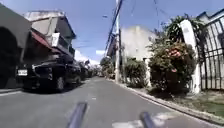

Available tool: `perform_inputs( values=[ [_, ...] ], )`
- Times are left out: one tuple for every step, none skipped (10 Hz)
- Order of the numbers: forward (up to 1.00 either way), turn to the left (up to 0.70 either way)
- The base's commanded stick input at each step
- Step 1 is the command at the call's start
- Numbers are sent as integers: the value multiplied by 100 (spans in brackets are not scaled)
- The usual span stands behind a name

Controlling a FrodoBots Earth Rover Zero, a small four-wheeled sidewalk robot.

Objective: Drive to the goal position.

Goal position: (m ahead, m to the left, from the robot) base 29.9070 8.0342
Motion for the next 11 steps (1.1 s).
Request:
perform_inputs(
  values=[
    [100, 0],
    [100, 0],
    [100, 0],
    [100, 0],
    [100, 0],
    [100, 0],
    [100, 0],
    [100, 0],
    [100, 0],
    [100, 0],
    [100, 0]
  ],
)
